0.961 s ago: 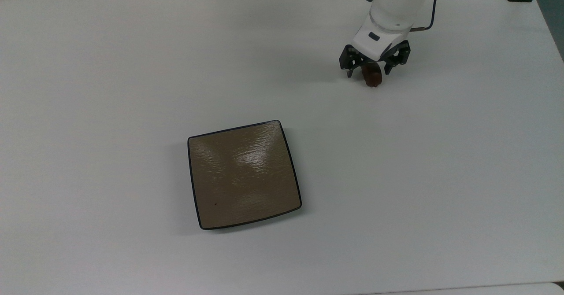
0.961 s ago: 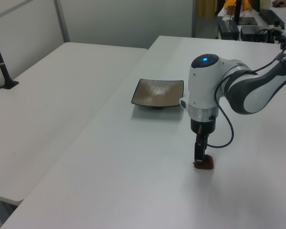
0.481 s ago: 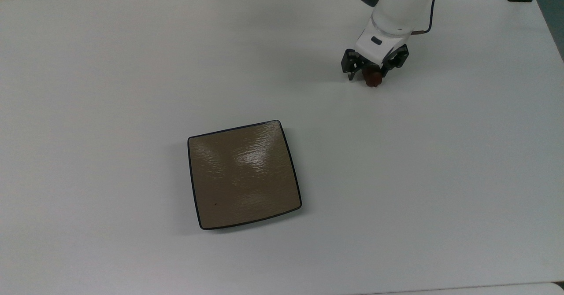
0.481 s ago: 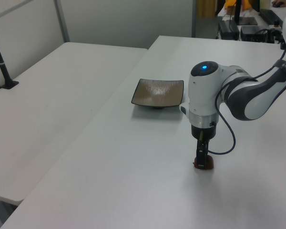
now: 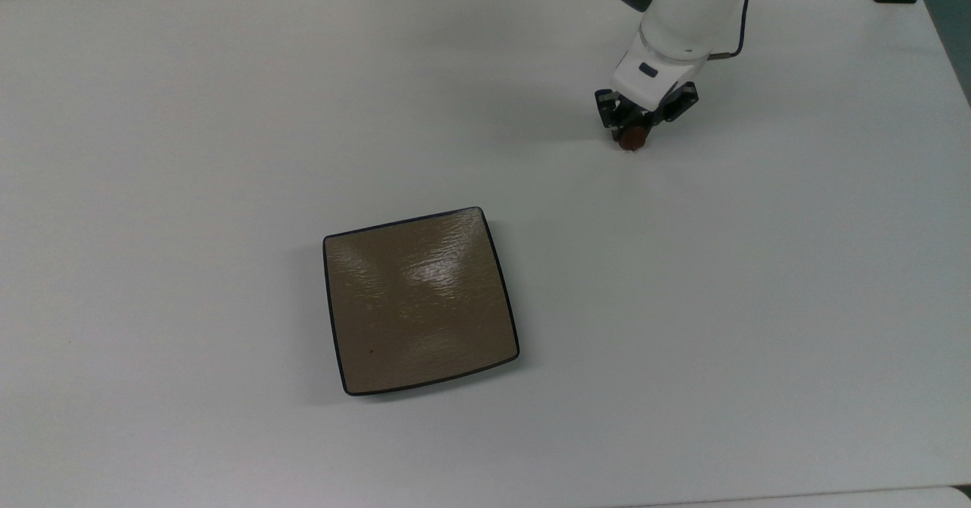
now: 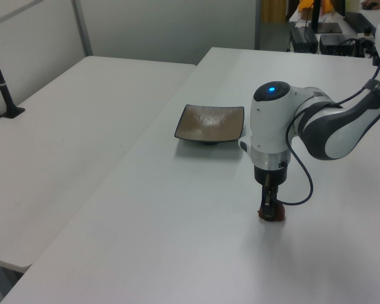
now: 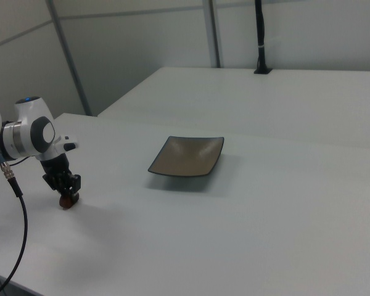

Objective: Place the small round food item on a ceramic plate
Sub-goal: 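Close the gripper around the food item, then lift the held food item and carry it over the square plate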

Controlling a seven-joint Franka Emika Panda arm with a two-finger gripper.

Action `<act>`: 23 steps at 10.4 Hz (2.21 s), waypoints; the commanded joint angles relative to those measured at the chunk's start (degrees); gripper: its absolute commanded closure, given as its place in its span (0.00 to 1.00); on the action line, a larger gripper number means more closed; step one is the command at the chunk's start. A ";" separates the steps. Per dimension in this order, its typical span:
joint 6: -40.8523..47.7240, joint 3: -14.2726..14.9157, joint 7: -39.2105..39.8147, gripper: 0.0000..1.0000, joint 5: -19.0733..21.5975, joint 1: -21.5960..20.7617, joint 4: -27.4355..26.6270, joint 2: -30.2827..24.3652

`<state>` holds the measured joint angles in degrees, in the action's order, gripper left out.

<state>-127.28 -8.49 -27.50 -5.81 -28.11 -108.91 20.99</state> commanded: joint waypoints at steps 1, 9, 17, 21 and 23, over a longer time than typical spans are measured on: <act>-0.42 0.49 -0.88 0.88 -1.05 -0.80 -0.96 -1.13; 12.83 2.41 7.18 0.91 2.72 3.32 2.81 -14.47; 25.77 15.08 35.04 0.90 9.33 6.74 9.50 -21.08; 25.15 15.08 41.30 0.90 9.33 11.75 16.94 -14.43; 19.92 15.17 41.83 0.90 10.72 14.65 20.22 -10.46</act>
<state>-103.36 6.62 12.05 2.45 -16.38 -94.58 4.70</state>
